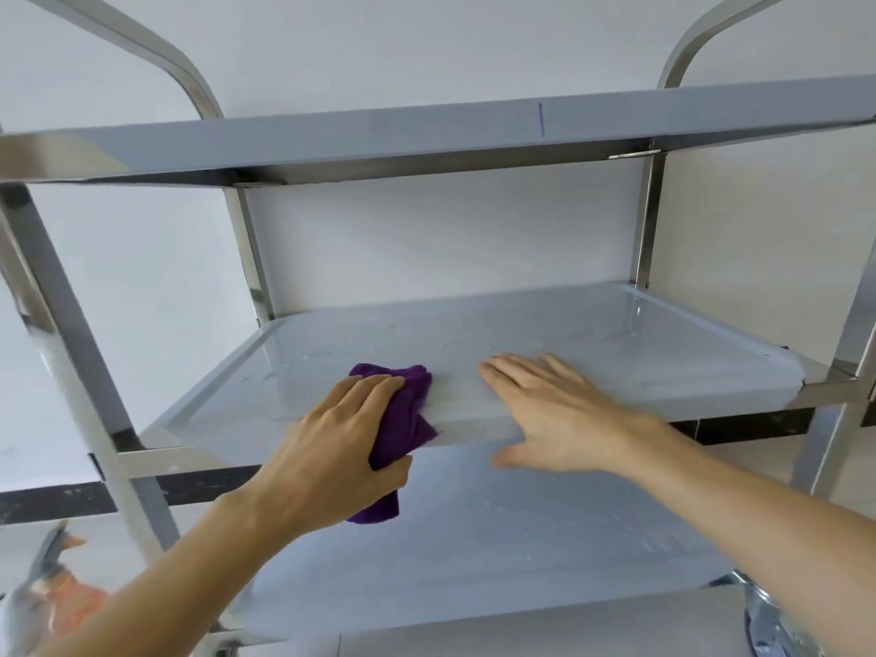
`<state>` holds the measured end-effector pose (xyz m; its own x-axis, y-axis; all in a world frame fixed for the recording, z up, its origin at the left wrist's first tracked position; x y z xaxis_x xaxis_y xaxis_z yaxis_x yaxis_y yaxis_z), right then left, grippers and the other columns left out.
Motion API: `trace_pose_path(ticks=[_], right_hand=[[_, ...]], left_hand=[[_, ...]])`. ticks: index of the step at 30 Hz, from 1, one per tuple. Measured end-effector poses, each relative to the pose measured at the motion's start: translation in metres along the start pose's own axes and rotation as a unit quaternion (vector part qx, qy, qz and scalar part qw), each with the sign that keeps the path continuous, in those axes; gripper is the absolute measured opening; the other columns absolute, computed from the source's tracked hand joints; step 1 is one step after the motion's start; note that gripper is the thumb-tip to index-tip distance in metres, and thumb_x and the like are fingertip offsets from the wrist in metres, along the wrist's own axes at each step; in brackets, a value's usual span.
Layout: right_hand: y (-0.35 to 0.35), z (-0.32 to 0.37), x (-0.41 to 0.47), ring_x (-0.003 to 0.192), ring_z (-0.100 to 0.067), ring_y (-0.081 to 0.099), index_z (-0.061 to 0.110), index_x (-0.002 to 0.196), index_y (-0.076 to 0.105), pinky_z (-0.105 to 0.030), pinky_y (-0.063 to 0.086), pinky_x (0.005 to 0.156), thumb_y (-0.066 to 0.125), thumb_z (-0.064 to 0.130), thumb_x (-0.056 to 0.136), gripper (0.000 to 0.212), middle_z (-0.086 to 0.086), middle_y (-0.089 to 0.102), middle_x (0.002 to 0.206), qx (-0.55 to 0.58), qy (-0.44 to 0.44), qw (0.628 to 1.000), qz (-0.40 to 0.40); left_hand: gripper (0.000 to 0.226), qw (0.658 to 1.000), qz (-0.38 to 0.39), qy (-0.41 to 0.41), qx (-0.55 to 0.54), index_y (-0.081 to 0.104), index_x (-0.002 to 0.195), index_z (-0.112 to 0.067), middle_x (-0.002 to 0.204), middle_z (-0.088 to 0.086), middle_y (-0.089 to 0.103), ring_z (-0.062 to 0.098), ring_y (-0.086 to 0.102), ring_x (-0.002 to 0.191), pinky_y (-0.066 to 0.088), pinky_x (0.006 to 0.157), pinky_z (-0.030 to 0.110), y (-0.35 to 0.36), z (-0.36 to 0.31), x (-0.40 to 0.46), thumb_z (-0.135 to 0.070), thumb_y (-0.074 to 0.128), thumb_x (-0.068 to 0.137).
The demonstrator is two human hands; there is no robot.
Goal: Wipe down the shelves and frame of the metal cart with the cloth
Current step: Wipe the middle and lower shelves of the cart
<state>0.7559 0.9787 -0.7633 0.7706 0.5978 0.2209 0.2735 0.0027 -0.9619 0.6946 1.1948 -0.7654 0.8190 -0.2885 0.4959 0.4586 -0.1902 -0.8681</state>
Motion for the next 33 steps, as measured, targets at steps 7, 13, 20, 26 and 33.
trace_pose_path(ticks=[7, 13, 20, 26, 33], right_hand=[[0.003, 0.034, 0.019, 0.132, -0.016, 0.047, 0.015, 0.148, 0.031, -0.034, 0.039, 0.105, 0.064, 0.042, 0.084, 0.077, 0.005, 0.05, 0.143, -0.003, 0.003, 0.995, -0.1], [0.003, 0.034, 0.019, 0.132, -0.018, 0.047, 0.018, 0.144, 0.036, -0.035, 0.04, 0.105, 0.062, 0.046, 0.083, 0.072, 0.004, 0.048, 0.144, -0.027, 0.015, 0.996, -0.089], [-0.005, 0.051, 0.026, 0.141, -0.019, 0.033, 0.018, 0.148, 0.029, -0.04, 0.027, 0.115, 0.056, 0.064, 0.083, 0.085, 0.002, 0.038, 0.151, -0.031, 0.0, 0.997, -0.067], [-0.009, 0.078, 0.042, 0.144, -0.017, 0.027, 0.013, 0.153, 0.019, -0.039, 0.021, 0.117, 0.058, 0.064, 0.082, 0.095, 0.002, 0.032, 0.154, -0.018, -0.026, 0.998, -0.06], [0.001, 0.094, 0.056, 0.145, -0.018, 0.026, 0.01, 0.157, 0.006, -0.04, 0.024, 0.117, 0.059, 0.06, 0.085, 0.103, -0.001, 0.028, 0.156, -0.021, -0.029, 0.998, -0.052]], left_hand=[[0.07, 0.998, -0.036, 0.041, 0.022, 0.04, 0.142, -0.025, 0.137, -0.012, 0.051, 0.016, 0.047, 0.123, 0.045, 0.096, 0.03, 0.013, -0.038, 0.023, -0.048, 0.055, 0.078], [0.074, 0.998, -0.013, 0.016, 0.061, 0.035, 0.144, -0.034, 0.138, -0.018, 0.05, 0.011, 0.05, 0.123, 0.046, 0.088, 0.027, -0.008, 0.027, -0.012, -0.05, 0.059, 0.076], [0.075, 0.996, 0.023, -0.06, 0.058, 0.029, 0.142, -0.043, 0.137, -0.023, 0.048, 0.008, 0.047, 0.124, 0.044, 0.091, 0.027, -0.031, 0.104, -0.049, -0.064, 0.063, 0.078], [0.075, 0.999, -0.025, 0.003, 0.049, 0.043, 0.139, -0.03, 0.134, -0.014, 0.055, 0.015, 0.048, 0.123, 0.04, 0.096, 0.029, -0.011, 0.051, -0.015, -0.068, 0.06, 0.077], [0.079, 0.998, -0.023, 0.02, 0.049, 0.034, 0.144, -0.034, 0.14, -0.018, 0.048, 0.008, 0.039, 0.127, 0.034, 0.092, 0.022, -0.006, 0.054, -0.022, -0.056, 0.067, 0.075]])
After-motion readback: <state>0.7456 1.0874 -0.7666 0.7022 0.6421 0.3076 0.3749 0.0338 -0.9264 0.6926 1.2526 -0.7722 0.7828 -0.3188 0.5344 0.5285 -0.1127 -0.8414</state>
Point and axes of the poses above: each hand's wrist, its own x-axis towards the middle knuckle, its own y-axis out of the palm, z = x × y, the point moved 4 cm from there along x, towards the middle knuckle
